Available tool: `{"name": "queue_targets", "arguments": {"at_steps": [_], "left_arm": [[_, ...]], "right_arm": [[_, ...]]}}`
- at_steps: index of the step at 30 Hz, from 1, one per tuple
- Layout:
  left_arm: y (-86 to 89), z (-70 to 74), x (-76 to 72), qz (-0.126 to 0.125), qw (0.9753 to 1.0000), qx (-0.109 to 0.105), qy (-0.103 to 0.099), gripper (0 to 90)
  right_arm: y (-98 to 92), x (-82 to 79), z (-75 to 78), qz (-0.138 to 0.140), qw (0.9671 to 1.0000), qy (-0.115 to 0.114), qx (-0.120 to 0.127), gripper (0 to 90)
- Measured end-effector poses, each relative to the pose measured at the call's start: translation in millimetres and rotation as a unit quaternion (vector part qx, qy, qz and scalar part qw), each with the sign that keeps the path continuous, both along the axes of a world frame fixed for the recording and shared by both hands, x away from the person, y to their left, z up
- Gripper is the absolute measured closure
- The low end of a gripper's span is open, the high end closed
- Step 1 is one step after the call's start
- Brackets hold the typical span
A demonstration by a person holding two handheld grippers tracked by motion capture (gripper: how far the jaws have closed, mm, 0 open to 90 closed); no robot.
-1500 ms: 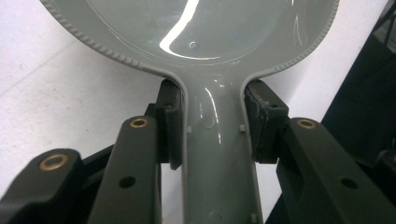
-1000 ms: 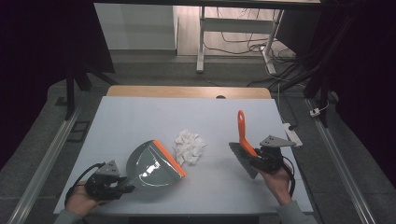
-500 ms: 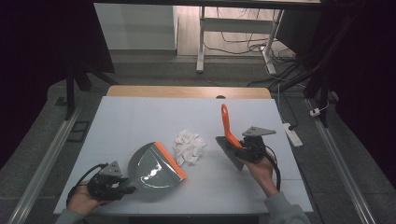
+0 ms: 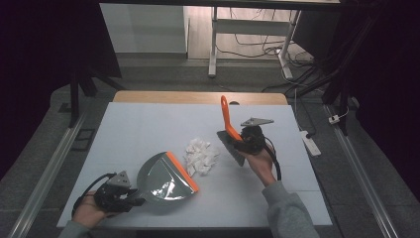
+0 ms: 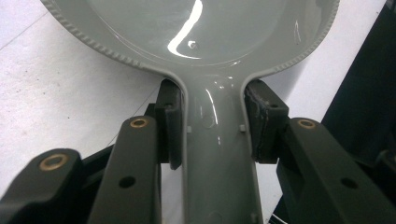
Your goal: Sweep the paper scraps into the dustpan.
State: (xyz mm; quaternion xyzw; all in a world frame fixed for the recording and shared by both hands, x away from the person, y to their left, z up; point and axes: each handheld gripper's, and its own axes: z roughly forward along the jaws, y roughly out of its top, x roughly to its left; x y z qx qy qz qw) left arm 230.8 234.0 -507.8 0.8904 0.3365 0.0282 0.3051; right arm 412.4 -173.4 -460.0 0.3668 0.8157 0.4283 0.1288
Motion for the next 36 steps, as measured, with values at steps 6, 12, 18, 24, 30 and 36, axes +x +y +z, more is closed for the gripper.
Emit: {"name": "queue_targets", "arguments": {"at_steps": [6, 12, 18, 24, 30, 36], "left_arm": [[0.7, -0.2, 0.3, 0.003, 1.0, 0.0, 0.002, 61.3], [1.5, -1.0, 1.0, 0.0, 1.0, 0.0, 0.006, 61.3], [2.5, -1.0, 1.2, -0.001, 1.0, 0.001, 0.007, 61.2], [2.1, -1.8, 2.5, 0.0, 0.9999, 0.0, 0.011, 61.2], [-1.5, -3.5, 4.3, -0.005, 0.9999, 0.003, 0.014, 61.2], [-3.4, -5.6, 6.2, -0.006, 0.9998, 0.004, 0.019, 61.2]], "right_arm": [[13.1, 14.6, 0.5, -0.003, 1.0, 0.003, -0.005, 71.1], [26.0, 25.3, -1.9, -0.002, 0.9999, 0.009, -0.013, 71.1], [39.1, 32.9, -9.2, 0.001, 0.9996, 0.02, -0.02, 71.1], [48.4, 39.6, -19.4, 0.002, 0.9989, 0.029, -0.036, 71.1], [54.5, 46.8, -26.0, -0.002, 0.9982, 0.033, -0.051, 71.1], [63.5, 47.5, -30.3, 0.005, 0.9971, 0.034, -0.068, 71.1]]}}
